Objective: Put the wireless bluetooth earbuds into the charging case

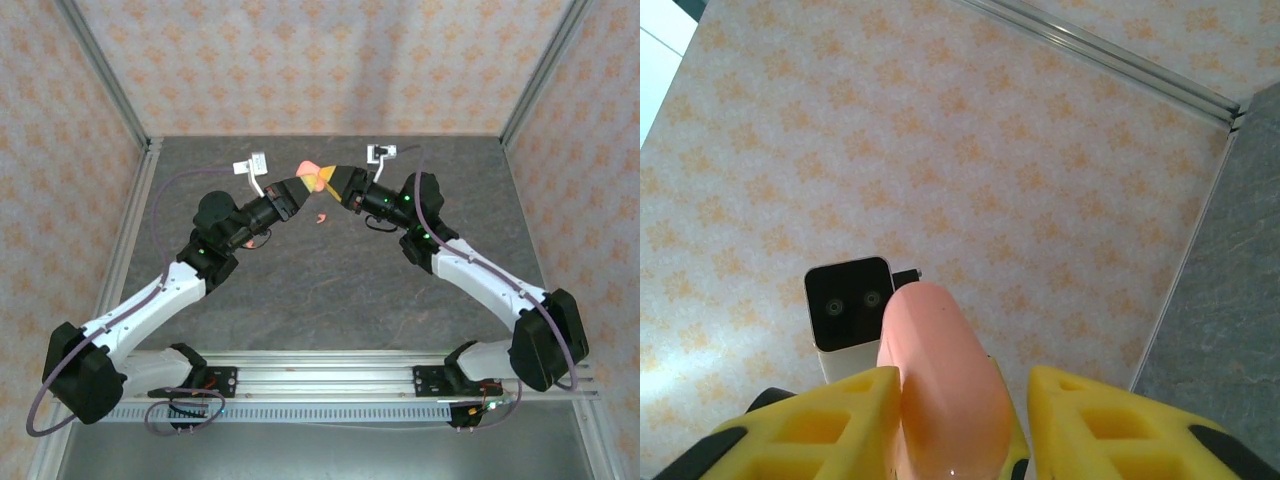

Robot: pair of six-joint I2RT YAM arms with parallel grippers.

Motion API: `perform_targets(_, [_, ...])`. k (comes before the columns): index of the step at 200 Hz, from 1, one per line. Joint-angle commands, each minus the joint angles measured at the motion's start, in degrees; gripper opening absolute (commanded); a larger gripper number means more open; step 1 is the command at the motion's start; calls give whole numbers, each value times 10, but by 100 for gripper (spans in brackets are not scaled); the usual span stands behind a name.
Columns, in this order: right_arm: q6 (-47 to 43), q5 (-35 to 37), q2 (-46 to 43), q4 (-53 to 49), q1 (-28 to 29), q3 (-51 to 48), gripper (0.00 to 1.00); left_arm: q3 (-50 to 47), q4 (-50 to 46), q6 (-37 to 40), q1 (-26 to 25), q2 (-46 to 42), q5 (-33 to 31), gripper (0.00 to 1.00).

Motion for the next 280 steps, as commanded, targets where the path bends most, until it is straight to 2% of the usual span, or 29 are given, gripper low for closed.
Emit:
perform_targets(1, [4,-14,13,28,6,21,42,4,42,-8,4,0,9,0])
perform_targets(16, [8,-15,17,31,7,24,46,3,42,-10,5,2,9,0])
perform_targets(31, [9,-16,18,33,6,26,46,3,44,-14,6,4,9,0])
perform_targets(64, [-2,-20,18,28,6,25,21,8,23,-3,10,3,10,0])
perform_targets(80, [-27,-21,12,1,6,27,14,10,-14,15,13,-5,8,3])
perform_targets(110, [-129,-10,-16,-139,6,60,10,21,-117,66,15,-34,5,24])
perform_targets(120, [-168,-3,-25,-185,6,73,10,20,-135,79,18,-44,10,38])
perform_targets(129, [-200,3,-32,-221,5,84,10,22,-151,88,21,-52,17,57])
perform_targets(134, [-217,4,-36,-240,4,90,10,23,-162,96,24,-56,20,64])
perform_targets(148, [-259,10,-43,-286,1,107,11,28,-192,125,27,-71,27,75])
perform_targets(158, [-286,10,-46,-318,-3,119,11,31,-219,150,30,-84,25,90])
perform_targets(167, [-309,8,-50,-343,-6,128,11,34,-247,175,30,-96,24,96])
perform_targets(199, [-418,0,-54,-454,-13,172,11,47,-320,280,32,-128,48,96])
perform_targets(225, [-507,0,-50,-552,-13,215,11,58,-352,340,34,-131,104,94])
perform_targets(245, [-543,2,-49,-591,-12,234,11,31,-279,342,34,-125,182,94])
perform_targets(280, [-562,-27,-56,-590,-13,230,11,-10,-167,294,37,-91,208,92])
